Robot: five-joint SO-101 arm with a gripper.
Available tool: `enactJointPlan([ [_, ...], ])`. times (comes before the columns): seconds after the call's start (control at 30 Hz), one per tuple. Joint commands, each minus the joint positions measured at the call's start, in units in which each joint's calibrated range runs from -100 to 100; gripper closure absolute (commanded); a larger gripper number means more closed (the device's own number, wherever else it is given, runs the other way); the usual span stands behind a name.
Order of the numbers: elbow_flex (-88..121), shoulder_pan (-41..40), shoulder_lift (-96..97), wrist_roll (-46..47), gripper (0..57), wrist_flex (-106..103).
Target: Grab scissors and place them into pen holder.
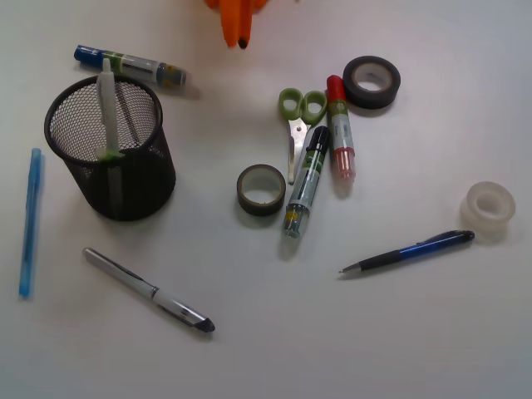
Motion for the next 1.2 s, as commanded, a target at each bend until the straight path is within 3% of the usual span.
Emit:
enactJointPlan([
  [0.0, -31.9, 2.1, 9.6, -1.1, 35.0, 3.0],
  [0.17, -63.1, 7.7, 47.9, -8.6, 35.4, 15.7],
  [0.37, -81.1, 0.5, 72.6, -29.8, 35.6, 29.8],
  [0.47, -81.0, -5.1, 79.3, -38.8, 35.6, 31.1],
  [0.9, -76.4, -25.6, 97.0, -56.6, 35.7, 24.8],
  [1.17, -69.8, -24.1, 103.1, -54.7, 35.8, 15.4],
])
